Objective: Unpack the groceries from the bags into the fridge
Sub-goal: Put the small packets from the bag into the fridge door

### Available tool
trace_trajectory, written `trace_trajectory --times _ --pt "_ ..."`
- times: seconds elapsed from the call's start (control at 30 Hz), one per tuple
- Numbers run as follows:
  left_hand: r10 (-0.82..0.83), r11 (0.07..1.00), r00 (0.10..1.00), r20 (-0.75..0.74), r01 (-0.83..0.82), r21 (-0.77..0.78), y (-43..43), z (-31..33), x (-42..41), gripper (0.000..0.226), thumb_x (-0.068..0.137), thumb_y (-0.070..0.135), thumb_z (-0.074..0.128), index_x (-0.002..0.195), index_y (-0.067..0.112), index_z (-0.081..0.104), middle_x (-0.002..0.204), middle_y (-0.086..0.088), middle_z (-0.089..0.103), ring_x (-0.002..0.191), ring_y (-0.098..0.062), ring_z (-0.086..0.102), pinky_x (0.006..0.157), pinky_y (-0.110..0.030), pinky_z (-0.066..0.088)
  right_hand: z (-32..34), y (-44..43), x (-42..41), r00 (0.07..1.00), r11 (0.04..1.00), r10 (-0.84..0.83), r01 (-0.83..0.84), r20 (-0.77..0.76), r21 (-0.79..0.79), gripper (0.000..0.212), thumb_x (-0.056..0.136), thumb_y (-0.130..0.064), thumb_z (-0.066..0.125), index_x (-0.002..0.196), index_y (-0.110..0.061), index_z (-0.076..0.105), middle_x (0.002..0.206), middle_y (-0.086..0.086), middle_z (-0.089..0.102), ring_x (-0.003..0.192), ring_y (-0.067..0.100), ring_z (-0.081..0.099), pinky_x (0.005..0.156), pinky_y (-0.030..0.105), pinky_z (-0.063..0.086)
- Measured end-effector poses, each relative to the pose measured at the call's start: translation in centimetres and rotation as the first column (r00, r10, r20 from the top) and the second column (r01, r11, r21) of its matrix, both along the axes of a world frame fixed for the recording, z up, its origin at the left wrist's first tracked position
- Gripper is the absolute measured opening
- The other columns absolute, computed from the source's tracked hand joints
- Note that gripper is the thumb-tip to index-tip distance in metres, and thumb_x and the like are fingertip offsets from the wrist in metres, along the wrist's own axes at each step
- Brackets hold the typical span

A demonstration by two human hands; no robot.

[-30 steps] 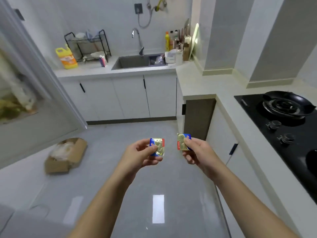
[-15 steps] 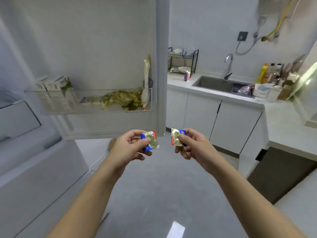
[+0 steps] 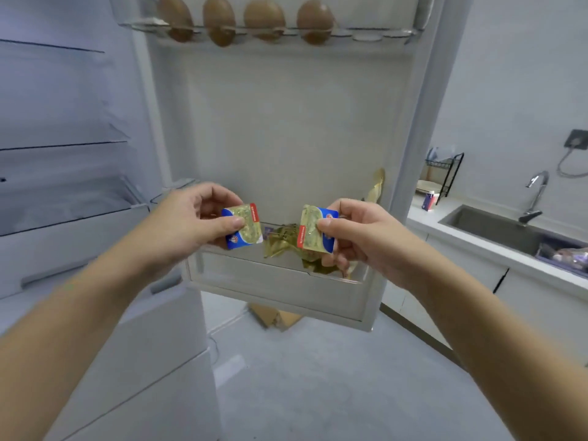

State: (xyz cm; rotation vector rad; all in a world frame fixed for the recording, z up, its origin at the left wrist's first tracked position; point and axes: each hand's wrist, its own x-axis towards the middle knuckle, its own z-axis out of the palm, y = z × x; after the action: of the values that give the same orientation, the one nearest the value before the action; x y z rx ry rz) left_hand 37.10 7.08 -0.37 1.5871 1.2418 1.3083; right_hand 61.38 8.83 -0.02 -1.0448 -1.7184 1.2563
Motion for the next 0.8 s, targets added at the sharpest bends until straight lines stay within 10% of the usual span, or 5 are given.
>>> trace_trajectory --times 0.23,0.43,0.6,0.8 --pt "-0.150 0.988 0.879 -0.452 0.125 -0.086 8.8 4.6 -3.4 0.022 0.088 -0.004 0.062 0.100 0.014 0.067 0.089 -0.004 0.067 0.063 -0.005 0.068 0.057 -0.016 0.054 3.3 6.4 -5.6 0.990 0.991 -0.129 0.130 0.060 -0.021 0.003 0.097 -0.008 0.056 0.099 -0.007 0.057 0.058 0.005 0.065 0.072 0.024 0.074 0.058 0.025 0.060" --pt "-0.138 0.976 0.294 -0.946 0.203 -0.080 15.5 5.8 -2.4 0.016 0.084 0.025 0.069 0.100 0.022 0.071 0.099 0.004 0.071 0.092 -0.014 0.065 0.074 -0.028 0.054 2.3 12.5 -9.7 0.832 0.972 -0.212 0.234 0.512 0.023 0.004 0.096 -0.009 0.055 0.093 -0.008 0.058 0.076 0.014 0.070 0.069 0.021 0.070 0.062 0.027 0.058" --pt "-0.198 0.955 0.009 -0.980 0.227 -0.190 18.4 4.7 -0.4 0.032 0.084 0.022 0.072 0.115 0.014 0.067 0.111 0.000 0.068 0.101 -0.017 0.062 0.063 -0.020 0.044 1.5 14.3 -11.3 0.713 0.970 -0.130 0.235 0.689 -0.061 0.006 0.094 -0.009 0.059 0.089 -0.006 0.061 0.074 0.011 0.069 0.065 0.018 0.066 0.062 0.024 0.056" --pt "-0.352 0.902 -0.148 -0.924 0.209 -0.377 20.6 2.7 -0.3 0.025 0.084 0.019 0.072 0.106 0.019 0.061 0.105 0.002 0.058 0.101 -0.020 0.059 0.083 -0.029 0.051 0.4 14.7 -12.5 0.521 0.988 -0.076 0.156 0.850 -0.007 0.024 0.085 -0.022 0.068 0.099 -0.004 0.074 0.067 -0.001 0.063 0.062 0.013 0.052 0.053 0.019 0.035"
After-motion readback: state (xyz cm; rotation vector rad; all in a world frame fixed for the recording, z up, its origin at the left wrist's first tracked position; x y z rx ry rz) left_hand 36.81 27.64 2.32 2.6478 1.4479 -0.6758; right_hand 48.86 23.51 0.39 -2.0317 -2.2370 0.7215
